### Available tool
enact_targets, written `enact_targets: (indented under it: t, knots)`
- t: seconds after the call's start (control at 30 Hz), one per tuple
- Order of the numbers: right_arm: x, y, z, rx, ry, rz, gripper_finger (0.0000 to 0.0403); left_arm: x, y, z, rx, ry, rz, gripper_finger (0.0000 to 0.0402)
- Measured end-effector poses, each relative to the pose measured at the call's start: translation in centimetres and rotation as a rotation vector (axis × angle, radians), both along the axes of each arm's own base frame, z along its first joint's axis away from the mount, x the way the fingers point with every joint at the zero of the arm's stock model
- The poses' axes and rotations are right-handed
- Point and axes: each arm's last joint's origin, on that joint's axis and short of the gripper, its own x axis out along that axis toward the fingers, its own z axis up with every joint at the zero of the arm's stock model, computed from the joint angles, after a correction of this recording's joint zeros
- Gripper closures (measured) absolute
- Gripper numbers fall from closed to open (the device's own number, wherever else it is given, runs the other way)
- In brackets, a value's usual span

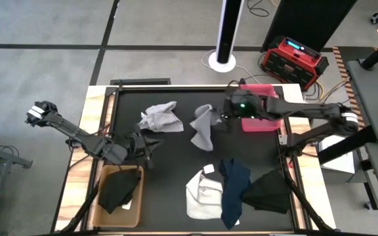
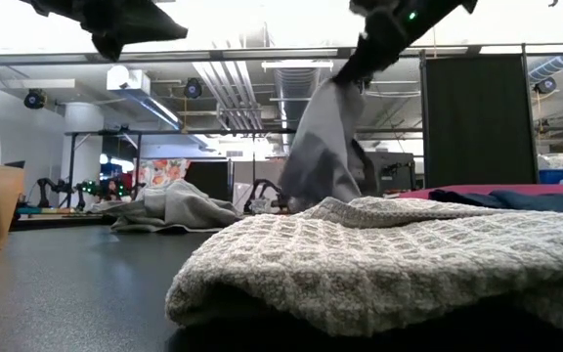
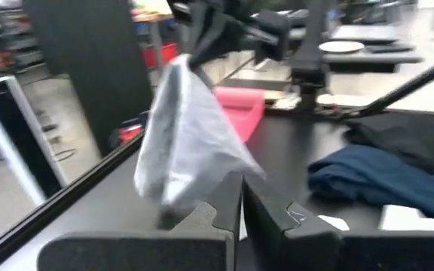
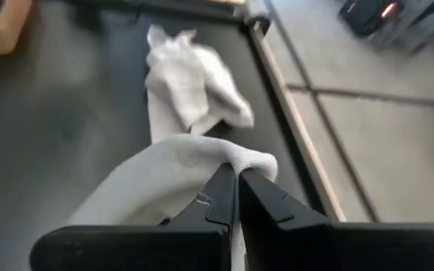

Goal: Sort towels by color in basket
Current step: Put the right gray microfiber towel into the pink bin

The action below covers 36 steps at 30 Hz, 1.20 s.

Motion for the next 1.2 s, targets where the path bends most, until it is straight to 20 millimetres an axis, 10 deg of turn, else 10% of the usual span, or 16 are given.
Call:
enact_targets:
  t: [0.43,1.2]
  knots:
    - [-2.9,4.1,2.1,-0.084,-0.257,0.069,0.0394,2.1,1.9,0.7,-0.001,-0.081,-0.114,0.0306]
    - [-1.5,4.6,2.9,-0.031,-0.427,0.073,0.0394,11.1,6.0,3.8,0.059,-0.056,-0.163,0.0139]
